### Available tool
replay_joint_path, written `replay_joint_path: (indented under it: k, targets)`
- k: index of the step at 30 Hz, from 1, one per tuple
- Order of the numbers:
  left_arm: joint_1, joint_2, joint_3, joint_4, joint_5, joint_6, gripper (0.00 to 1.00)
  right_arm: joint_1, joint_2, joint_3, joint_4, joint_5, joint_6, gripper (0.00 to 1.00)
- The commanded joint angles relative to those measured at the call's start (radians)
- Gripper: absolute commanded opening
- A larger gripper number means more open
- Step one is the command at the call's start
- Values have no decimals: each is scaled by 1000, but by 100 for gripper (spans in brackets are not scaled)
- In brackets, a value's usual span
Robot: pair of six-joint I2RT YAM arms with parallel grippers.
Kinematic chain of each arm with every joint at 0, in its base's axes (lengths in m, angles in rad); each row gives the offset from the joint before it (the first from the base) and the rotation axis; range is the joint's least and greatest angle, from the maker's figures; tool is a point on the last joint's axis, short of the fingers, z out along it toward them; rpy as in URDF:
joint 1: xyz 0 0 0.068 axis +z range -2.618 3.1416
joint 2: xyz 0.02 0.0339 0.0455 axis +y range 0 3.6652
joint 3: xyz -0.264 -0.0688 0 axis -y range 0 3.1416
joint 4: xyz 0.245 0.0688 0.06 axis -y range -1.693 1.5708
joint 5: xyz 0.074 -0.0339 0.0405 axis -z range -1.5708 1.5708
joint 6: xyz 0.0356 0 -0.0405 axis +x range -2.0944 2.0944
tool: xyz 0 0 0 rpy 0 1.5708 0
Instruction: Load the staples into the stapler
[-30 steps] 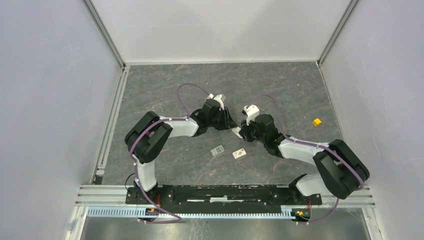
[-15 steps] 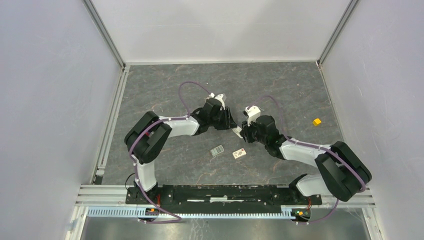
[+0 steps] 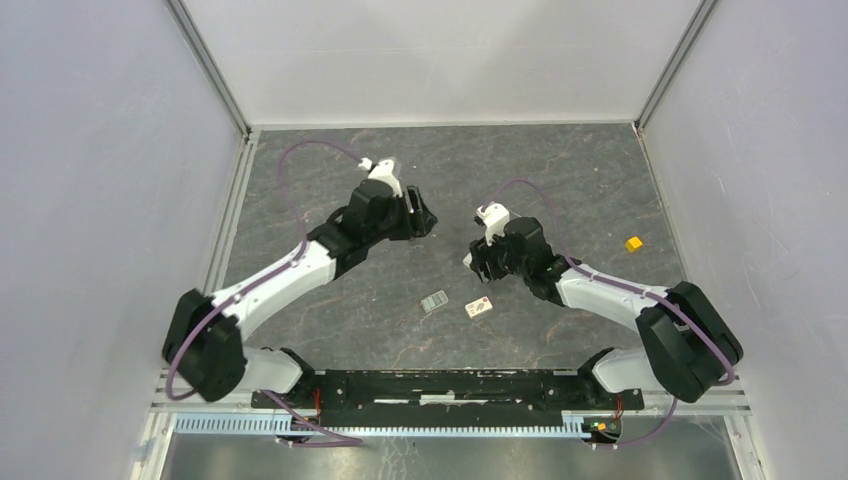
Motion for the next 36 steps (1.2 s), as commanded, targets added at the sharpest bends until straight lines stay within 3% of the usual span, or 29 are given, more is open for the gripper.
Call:
replay_joint_path:
  k: [1,6,11,16,22,27,36]
  targets:
    - [-1,-176,-117,-139,-96,65,74,36,-34,55,-61,-8,-5,63]
    - [1,-357,-216,-227,-90,68,81,82,-66,73,-134,19,121,60]
    - [-1,-486,-316,-240,-5,60,77,166,-86,38,-53,8,215,45]
    - [0,-626,-321,-341,-20,106,77,271,-37,97,-57,74,248,37]
    - [-1,-766,-212,-503,-118,291,80,367,70,174,-90,160,262,36]
    - [0,-839,-222,-545,-218,411,82,409,155,239,-123,209,264,33]
    - [0,-943,-254,-522,-250,419,84,441,256,302,-182,248,263,34]
